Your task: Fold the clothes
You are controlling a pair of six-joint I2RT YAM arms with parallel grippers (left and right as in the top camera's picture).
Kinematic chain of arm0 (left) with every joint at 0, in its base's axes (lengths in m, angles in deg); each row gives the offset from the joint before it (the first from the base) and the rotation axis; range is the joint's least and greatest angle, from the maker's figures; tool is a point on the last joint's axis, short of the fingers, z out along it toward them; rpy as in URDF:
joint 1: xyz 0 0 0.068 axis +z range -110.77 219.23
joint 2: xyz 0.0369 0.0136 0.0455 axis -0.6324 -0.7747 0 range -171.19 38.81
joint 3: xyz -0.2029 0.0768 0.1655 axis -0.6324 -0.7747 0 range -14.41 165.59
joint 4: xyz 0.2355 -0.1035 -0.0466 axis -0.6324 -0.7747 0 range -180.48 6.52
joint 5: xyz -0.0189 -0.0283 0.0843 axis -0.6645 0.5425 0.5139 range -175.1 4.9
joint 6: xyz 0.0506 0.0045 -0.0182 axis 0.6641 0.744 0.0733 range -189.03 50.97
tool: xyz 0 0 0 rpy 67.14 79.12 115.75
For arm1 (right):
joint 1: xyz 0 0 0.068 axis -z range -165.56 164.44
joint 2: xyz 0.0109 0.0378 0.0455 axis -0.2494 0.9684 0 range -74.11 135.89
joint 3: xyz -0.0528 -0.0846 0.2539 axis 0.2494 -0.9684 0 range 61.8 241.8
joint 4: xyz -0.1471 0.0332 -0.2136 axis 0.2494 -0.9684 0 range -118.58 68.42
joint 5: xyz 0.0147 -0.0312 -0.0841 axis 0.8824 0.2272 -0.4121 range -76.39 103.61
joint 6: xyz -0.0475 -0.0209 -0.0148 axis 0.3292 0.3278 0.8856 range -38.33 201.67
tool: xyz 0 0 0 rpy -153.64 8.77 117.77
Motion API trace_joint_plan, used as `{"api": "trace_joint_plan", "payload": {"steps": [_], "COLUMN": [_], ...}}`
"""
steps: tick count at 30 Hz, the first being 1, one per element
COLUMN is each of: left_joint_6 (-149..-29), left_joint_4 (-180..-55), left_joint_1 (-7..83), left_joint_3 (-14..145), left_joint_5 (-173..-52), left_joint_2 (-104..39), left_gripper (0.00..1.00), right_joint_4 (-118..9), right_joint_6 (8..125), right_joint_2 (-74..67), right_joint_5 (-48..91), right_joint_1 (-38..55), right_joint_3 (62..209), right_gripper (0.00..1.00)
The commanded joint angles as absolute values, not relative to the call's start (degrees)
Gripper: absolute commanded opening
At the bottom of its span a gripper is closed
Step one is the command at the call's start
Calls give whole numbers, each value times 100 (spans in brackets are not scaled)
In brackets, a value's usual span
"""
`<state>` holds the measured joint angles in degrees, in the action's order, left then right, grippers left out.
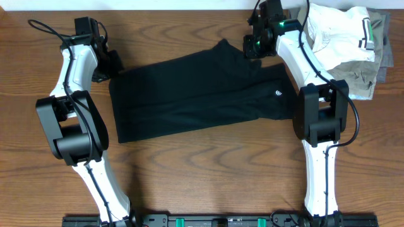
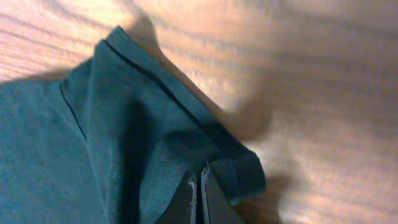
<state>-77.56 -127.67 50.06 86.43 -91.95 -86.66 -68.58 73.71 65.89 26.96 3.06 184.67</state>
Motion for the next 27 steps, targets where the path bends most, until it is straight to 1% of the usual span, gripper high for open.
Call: {"api": "trace_joint_plan", "payload": {"steps": [1, 8, 15, 20, 27], "left_joint_6": [-7629, -7629, -7608, -7457, -7371], "left_joint_4": [-12767, -12762, -12931, -13176, -13560], "left_joint_1": [5073, 5226, 5244, 5246, 5246], "left_joint_3": [8790, 8818, 8818, 8818, 8774], "left_joint_5": [-9099, -9101, -9101, -9099, -8869], "left_joint_2": [-8550, -7953, -7208, -6856, -6860], "left_gripper": [6, 6, 6, 6, 6], "right_joint_4": [-6786, -7066, -7533, -8080, -9096], "right_joint_6": [7690, 7935, 8125, 8199, 8372], "right_joint_2": [6572, 6572, 6572, 6561, 6561], "right_joint_5": [2717, 2717, 2921, 3015, 3159], "right_joint_1": [422, 523, 527, 540, 597], "right_joint_3": [18873, 19627, 20006, 20342, 20677], "right_gripper": [1, 1, 1, 1, 1]}}
